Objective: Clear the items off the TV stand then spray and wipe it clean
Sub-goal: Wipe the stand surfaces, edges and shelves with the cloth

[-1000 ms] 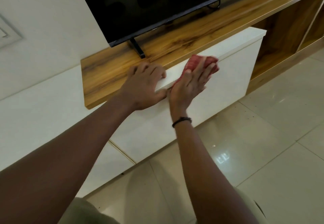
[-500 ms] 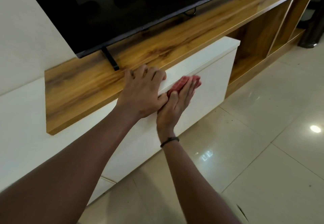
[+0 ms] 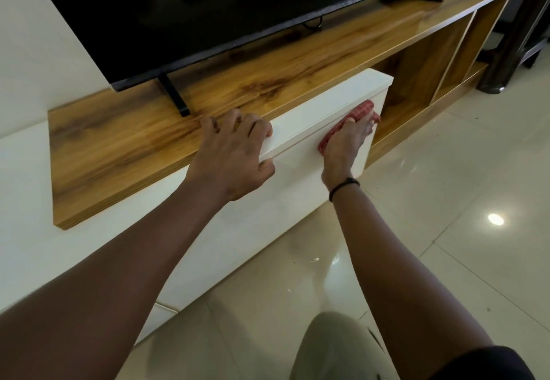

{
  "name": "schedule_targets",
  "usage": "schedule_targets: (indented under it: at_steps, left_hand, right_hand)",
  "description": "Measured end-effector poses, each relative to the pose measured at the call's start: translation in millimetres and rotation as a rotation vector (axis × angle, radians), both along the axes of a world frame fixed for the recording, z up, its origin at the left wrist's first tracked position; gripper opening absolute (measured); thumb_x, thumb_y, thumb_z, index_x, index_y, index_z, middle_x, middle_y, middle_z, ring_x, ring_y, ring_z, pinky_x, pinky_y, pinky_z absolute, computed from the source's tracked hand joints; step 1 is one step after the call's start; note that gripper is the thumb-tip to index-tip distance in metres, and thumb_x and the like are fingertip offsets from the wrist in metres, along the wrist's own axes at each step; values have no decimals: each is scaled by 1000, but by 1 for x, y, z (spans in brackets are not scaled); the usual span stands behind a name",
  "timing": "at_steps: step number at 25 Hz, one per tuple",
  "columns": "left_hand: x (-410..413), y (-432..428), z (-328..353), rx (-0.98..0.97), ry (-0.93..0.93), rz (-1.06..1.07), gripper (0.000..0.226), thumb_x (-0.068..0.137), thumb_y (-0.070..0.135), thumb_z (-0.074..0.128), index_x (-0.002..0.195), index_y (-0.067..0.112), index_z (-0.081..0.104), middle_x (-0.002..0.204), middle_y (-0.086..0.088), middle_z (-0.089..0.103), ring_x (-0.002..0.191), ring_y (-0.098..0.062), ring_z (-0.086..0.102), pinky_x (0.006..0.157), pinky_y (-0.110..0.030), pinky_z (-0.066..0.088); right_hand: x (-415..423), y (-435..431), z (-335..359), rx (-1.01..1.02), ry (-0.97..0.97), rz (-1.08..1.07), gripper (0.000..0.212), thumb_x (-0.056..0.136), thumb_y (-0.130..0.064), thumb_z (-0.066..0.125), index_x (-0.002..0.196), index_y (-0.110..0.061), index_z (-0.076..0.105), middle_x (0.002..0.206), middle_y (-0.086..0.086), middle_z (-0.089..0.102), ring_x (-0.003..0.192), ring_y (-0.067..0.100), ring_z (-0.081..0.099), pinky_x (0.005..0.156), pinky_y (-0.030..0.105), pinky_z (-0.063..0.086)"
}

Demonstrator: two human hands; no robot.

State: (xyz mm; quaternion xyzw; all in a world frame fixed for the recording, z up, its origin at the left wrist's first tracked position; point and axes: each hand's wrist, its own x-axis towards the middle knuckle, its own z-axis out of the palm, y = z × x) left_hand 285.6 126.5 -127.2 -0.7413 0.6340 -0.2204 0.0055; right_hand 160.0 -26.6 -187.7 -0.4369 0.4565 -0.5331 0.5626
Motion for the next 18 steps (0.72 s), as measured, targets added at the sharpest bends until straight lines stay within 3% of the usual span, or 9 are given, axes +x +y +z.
schedule_targets:
  at_steps: [4, 6, 8, 13, 16, 18]
  left_hand:
    - [0, 1, -2, -21, -9, -13, 45, 91, 50, 45, 126, 21, 44, 131, -4, 49, 123, -29, 44, 97, -50, 38]
    - [1, 0, -3, -25, -19, -10, 46, 91, 52, 44, 126, 22, 44, 131, -3, 49, 122, -28, 45, 97, -50, 39]
    - [3, -1, -3, -27, -28, -4, 46, 92, 53, 41, 126, 23, 44, 133, -3, 49, 122, -28, 44, 97, -50, 38]
    - [-1, 1, 0, -30, 40, 0, 61, 87, 56, 46, 136, 21, 38, 142, -3, 40, 122, -30, 45, 99, -51, 39]
    - [-12, 14, 10, -92, 281, -22, 66, 86, 49, 56, 141, 19, 36, 150, -4, 34, 124, -29, 50, 102, -49, 42]
    - [-13, 28, 22, -206, 537, -72, 55, 91, 34, 59, 140, 17, 41, 146, -6, 42, 109, -26, 60, 88, -43, 53]
  right_hand:
    - [-9, -28, 25, -360, 472, 35, 46, 113, -29, 31, 158, -25, 38, 172, 0, 16, 159, 29, 3, 129, 49, 2]
    - [-28, -70, 43, -334, 778, 102, 46, 111, -31, 34, 155, -25, 44, 170, 2, 21, 158, 39, 3, 127, 59, 5]
    - [-41, -97, 60, -252, 960, 161, 47, 109, -30, 36, 155, -25, 42, 169, 5, 22, 156, 45, 2, 125, 65, 4]
    - [-27, -50, 69, -361, 1186, 221, 50, 108, -30, 37, 157, -22, 38, 169, 7, 24, 155, 49, 4, 124, 67, 6]
    - [-10, 26, 66, -540, 1255, 332, 50, 108, -34, 36, 156, -22, 40, 167, 7, 31, 154, 45, 14, 125, 64, 12]
    - [4, 76, 60, -684, 1281, 384, 50, 108, -35, 33, 156, -23, 41, 165, 5, 35, 153, 41, 21, 125, 60, 15]
